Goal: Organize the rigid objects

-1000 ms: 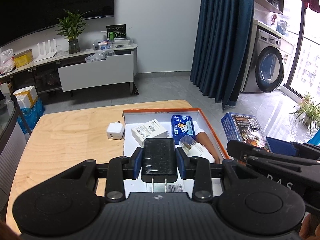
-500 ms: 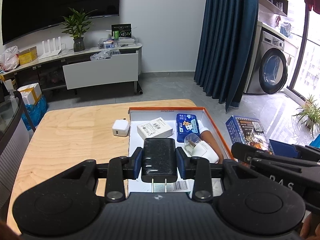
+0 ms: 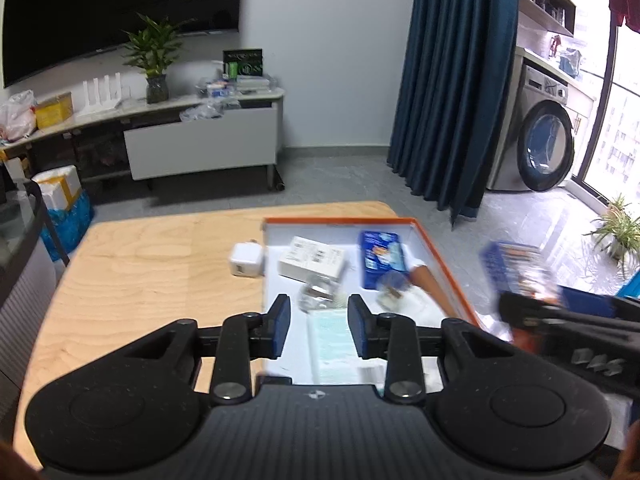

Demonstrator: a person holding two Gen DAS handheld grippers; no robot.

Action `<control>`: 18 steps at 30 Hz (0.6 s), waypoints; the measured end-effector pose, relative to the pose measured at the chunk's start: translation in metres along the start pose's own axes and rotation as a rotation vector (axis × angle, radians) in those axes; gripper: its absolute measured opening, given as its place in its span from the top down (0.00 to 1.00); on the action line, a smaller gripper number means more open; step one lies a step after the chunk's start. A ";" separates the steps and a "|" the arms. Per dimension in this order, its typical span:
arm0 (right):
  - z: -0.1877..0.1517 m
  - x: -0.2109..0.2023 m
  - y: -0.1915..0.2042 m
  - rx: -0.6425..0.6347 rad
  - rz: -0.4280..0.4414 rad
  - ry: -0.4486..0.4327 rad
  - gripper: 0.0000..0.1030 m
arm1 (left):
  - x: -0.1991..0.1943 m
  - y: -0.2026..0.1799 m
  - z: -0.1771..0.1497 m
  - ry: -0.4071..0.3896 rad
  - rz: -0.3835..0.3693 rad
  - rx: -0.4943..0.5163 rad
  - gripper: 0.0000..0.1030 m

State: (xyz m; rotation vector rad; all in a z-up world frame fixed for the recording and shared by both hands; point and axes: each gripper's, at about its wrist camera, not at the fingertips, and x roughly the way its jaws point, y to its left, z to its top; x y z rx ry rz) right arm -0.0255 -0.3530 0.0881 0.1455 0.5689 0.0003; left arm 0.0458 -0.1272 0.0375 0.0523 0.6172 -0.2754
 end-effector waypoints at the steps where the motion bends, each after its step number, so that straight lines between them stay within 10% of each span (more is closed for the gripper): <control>1: -0.001 -0.001 -0.002 0.004 -0.002 -0.002 0.31 | 0.002 0.009 0.000 0.007 0.016 -0.016 0.68; 9: -0.014 0.007 -0.010 0.040 0.016 0.018 0.31 | 0.006 0.094 -0.018 0.073 0.114 -0.148 0.68; 18: -0.019 0.023 0.004 0.022 0.058 0.057 0.31 | 0.054 0.058 -0.060 0.238 -0.045 0.012 0.50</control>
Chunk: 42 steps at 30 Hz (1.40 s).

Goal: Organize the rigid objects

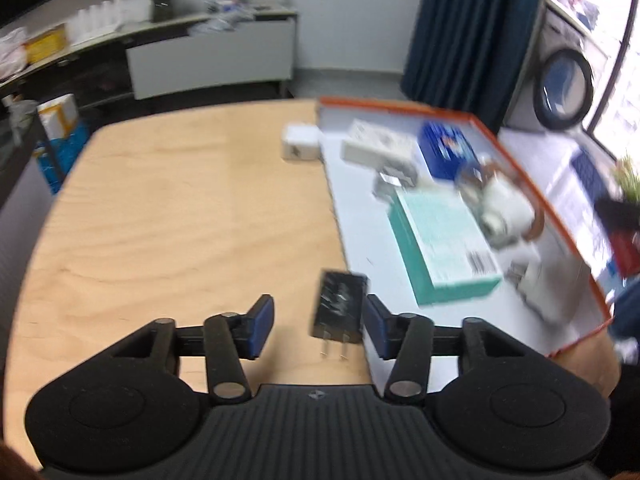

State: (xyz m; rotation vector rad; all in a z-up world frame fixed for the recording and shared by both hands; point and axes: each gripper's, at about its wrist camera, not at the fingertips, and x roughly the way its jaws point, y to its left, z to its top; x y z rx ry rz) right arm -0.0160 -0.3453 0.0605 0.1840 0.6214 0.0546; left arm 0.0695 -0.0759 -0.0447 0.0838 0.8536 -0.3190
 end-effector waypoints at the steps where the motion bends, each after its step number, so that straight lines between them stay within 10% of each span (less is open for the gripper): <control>1: 0.000 0.000 0.000 -0.002 -0.002 0.001 0.31 | 0.006 -0.004 -0.001 0.007 0.001 0.008 0.49; 9: -0.002 0.000 -0.002 0.003 -0.023 -0.002 0.31 | 0.035 -0.007 0.004 0.028 0.020 0.043 0.65; 25: 0.001 -0.021 0.002 -0.013 -0.026 -0.037 0.31 | -0.069 -0.043 0.044 -0.219 -0.011 -0.013 0.65; 42: 0.006 -0.038 0.013 -0.061 -0.052 -0.046 0.31 | -0.076 -0.067 0.048 -0.245 -0.014 -0.031 0.65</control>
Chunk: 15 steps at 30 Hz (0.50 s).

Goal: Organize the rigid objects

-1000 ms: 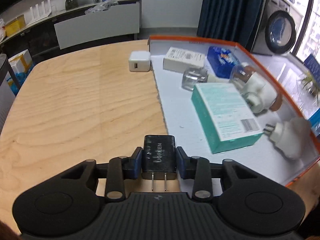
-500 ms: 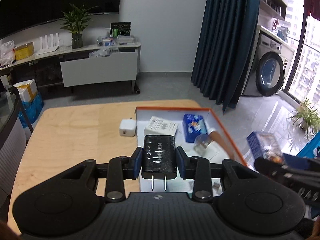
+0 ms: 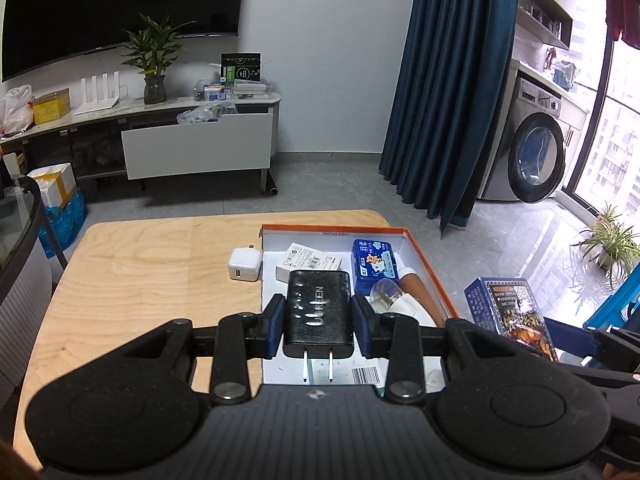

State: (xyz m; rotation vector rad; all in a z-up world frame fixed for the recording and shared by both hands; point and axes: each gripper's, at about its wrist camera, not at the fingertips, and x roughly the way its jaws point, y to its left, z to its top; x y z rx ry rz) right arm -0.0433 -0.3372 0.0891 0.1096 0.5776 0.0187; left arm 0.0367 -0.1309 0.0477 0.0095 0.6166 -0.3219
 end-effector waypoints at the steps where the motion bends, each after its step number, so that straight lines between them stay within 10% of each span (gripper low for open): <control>1: 0.000 0.000 0.000 0.000 -0.001 0.001 0.31 | -0.001 0.000 0.000 -0.001 0.004 0.001 0.65; 15: -0.002 0.000 -0.001 -0.004 -0.011 0.008 0.31 | 0.000 -0.004 -0.007 0.013 0.003 0.000 0.65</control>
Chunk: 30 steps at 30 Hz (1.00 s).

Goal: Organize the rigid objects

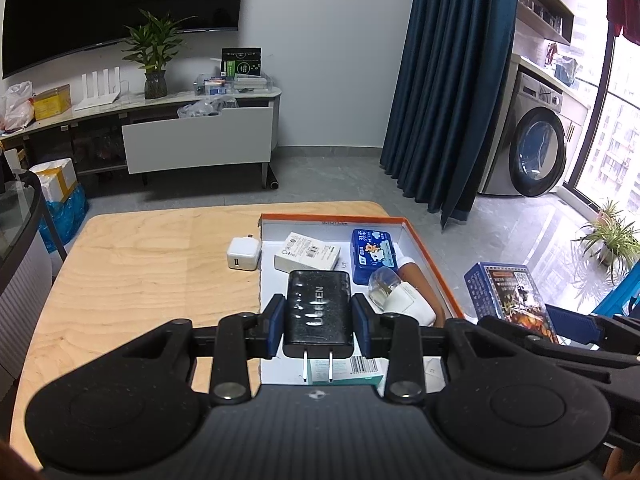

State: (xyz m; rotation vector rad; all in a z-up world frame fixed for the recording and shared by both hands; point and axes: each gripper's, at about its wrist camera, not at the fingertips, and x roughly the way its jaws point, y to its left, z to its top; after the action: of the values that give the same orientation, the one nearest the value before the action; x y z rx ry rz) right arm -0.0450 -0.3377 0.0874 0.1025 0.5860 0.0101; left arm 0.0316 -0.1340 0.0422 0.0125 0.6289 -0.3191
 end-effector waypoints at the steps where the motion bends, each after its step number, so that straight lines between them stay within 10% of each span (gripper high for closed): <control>1: 0.000 0.000 0.000 0.000 -0.001 -0.001 0.31 | 0.000 0.000 0.000 -0.001 0.000 0.002 0.65; 30: 0.001 0.019 0.006 -0.008 0.000 0.037 0.31 | 0.010 0.000 -0.003 0.025 0.003 -0.001 0.65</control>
State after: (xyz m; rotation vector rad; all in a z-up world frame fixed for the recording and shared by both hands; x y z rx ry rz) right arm -0.0287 -0.3314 0.0786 0.0945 0.6227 0.0143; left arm 0.0371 -0.1370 0.0336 0.0161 0.6540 -0.3162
